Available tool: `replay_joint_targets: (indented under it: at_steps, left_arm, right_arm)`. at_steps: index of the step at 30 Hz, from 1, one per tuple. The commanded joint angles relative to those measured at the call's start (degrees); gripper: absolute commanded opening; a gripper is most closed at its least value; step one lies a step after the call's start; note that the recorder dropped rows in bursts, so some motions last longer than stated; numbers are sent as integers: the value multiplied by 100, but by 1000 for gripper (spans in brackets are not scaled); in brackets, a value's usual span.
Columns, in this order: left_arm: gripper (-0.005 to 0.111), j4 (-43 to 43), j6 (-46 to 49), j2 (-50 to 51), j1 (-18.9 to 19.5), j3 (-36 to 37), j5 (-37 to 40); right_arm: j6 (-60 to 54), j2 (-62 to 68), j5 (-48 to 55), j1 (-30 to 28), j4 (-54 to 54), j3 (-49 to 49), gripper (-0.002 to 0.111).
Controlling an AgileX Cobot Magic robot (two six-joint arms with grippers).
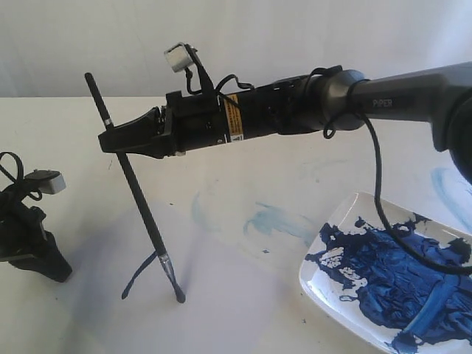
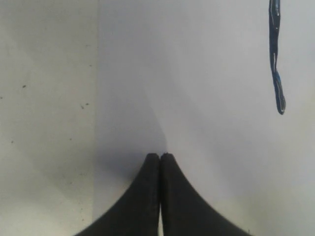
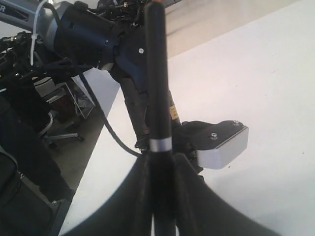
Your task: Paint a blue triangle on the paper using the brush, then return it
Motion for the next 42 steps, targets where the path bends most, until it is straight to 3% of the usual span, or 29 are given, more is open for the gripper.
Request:
replay_joint_targets:
  at_steps: [1,42]
  left_arm:
    - [0,-45,-6,-6,15,54,104]
    - [0,-45,-6,-6,15,54,104]
  right_arm:
    - [37,7,-70,-30,-11,-66,0]
    - [-975,110,658,-30,906,-66,0]
